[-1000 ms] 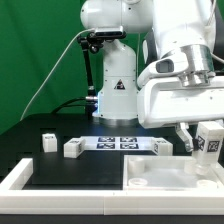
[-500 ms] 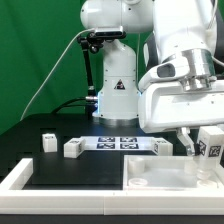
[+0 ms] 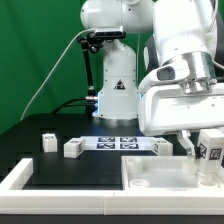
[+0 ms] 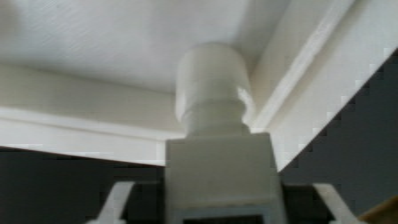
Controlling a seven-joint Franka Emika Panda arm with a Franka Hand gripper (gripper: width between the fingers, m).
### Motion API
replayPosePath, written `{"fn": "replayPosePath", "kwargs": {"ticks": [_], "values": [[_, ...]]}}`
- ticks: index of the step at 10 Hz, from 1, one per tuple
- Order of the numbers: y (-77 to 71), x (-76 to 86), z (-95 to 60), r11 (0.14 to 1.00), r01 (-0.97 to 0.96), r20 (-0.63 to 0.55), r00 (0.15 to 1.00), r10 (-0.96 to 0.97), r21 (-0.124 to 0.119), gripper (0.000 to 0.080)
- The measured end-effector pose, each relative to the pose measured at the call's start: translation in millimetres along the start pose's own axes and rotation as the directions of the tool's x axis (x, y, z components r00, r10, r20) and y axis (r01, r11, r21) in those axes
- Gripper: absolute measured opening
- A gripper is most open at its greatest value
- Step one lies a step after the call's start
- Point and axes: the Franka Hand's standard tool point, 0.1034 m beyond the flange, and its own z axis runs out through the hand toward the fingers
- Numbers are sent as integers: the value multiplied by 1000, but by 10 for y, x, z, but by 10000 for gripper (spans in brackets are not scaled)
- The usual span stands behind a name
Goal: Assemble one leg
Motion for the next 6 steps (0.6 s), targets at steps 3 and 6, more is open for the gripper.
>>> {"fn": "replayPosePath", "kwargs": {"ticks": [3,6], "values": [[4,-35,71,1000,-2,-32,999,2,-8,290],[-20,-112,119,1000,-7,-42,999,7,-11,290]]}}
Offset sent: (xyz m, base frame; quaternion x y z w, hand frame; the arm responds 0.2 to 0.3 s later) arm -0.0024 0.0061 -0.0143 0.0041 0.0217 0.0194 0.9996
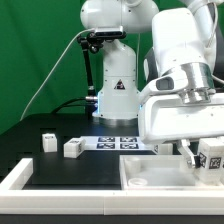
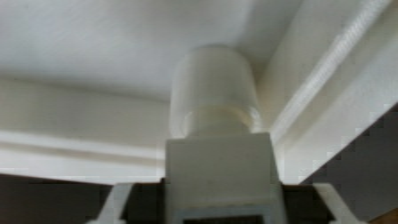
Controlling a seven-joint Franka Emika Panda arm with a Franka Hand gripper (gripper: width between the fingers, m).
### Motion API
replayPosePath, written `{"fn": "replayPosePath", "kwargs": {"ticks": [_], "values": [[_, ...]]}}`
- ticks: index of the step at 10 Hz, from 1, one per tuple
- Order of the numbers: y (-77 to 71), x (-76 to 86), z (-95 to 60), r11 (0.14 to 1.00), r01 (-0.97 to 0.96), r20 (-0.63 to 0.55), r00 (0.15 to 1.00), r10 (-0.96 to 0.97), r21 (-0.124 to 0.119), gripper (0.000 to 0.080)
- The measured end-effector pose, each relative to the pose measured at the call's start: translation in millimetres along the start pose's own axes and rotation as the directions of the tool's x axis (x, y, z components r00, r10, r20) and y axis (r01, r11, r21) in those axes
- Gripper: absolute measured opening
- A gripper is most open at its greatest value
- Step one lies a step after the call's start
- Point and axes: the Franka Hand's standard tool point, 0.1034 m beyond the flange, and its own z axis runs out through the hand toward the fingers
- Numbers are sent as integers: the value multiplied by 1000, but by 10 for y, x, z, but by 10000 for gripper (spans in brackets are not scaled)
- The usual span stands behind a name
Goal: Assemble one leg
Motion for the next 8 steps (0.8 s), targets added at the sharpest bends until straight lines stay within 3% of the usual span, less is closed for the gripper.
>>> {"fn": "replayPosePath", "kwargs": {"ticks": [6,8], "values": [[-6,-64,-3,1000,1,16,1000,-1,3,290],[-6,-68,-1,1000,1,17,1000,-1,3,595]]}}
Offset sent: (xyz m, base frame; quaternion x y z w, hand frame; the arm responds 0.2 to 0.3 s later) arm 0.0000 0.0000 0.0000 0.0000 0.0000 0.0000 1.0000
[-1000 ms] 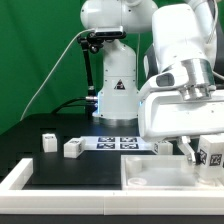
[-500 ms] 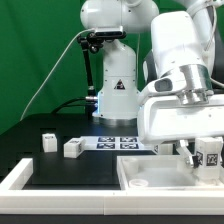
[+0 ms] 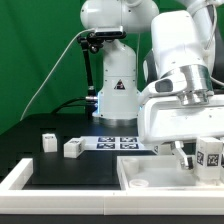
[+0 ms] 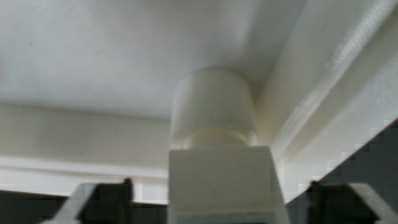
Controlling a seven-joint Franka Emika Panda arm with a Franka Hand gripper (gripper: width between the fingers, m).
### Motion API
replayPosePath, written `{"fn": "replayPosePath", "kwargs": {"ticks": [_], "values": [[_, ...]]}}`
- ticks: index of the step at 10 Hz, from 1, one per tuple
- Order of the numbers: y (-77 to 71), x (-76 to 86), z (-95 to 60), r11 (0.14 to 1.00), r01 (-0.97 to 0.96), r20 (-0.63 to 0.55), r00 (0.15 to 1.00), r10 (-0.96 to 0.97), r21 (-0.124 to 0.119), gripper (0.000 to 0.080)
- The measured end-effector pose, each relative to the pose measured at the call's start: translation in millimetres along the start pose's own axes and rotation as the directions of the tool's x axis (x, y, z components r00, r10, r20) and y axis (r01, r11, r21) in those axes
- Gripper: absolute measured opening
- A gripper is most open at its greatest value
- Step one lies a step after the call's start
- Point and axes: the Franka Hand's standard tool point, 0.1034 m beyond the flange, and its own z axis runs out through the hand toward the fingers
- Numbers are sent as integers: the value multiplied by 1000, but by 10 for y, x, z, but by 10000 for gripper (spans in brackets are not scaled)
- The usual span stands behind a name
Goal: Assemble one leg
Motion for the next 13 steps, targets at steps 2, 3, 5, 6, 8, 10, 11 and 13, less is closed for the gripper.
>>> {"fn": "replayPosePath", "kwargs": {"ticks": [2,3,5,6,8,10,11,13], "values": [[0,-3,2,1000,0,0,1000,0,0,634],[0,-3,2,1000,0,1,1000,0,0,646],[0,1,-3,1000,0,2,1000,0,1,649],[0,65,-86,1000,-1,19,1000,0,5,649],[-16,254,-304,1000,4,25,1000,-4,10,649],[-33,437,-462,1000,10,43,999,-11,20,649],[-38,414,-445,1000,10,47,999,-11,21,649],[-54,393,-421,999,10,83,996,-13,31,649]]}}
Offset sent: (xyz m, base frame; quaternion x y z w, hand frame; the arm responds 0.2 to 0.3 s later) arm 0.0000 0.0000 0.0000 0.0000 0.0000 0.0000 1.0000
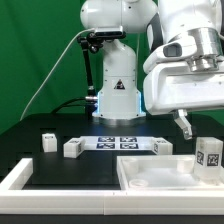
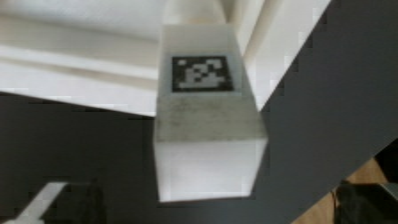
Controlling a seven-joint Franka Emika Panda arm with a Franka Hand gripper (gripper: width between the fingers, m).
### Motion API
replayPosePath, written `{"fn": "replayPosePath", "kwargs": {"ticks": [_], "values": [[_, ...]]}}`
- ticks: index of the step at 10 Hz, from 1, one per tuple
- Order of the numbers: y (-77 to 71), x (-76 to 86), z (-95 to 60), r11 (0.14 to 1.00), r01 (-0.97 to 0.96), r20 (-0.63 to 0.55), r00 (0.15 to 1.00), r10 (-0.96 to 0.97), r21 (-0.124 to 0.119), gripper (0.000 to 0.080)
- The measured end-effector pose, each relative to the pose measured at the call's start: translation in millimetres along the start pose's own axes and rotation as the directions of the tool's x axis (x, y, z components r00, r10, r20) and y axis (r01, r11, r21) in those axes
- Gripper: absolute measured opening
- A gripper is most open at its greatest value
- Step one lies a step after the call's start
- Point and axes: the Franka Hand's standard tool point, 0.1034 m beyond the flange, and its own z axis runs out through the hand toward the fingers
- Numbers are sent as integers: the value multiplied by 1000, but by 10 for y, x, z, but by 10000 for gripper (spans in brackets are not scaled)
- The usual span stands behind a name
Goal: Assemble one leg
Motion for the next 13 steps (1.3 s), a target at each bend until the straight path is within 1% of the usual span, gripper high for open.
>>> {"fn": "replayPosePath", "kwargs": {"ticks": [1,2,3,4,5,6,9,10,11,12,13], "values": [[14,-79,66,1000,-6,50,999,5,9,649],[8,-107,94,999,-13,159,987,8,35,649],[59,-28,95,999,-19,191,981,11,41,649],[61,-96,109,997,-29,289,957,9,64,649],[79,-73,113,996,-40,356,934,8,82,649],[112,-18,156,996,-41,340,941,12,77,649],[106,-44,216,997,-44,318,948,20,69,649],[113,-46,216,997,-45,318,948,21,69,529],[114,-46,216,997,-45,318,948,21,69,529],[114,-46,216,997,-45,318,948,21,69,391],[114,-45,216,997,-45,318,948,21,69,290]]}}
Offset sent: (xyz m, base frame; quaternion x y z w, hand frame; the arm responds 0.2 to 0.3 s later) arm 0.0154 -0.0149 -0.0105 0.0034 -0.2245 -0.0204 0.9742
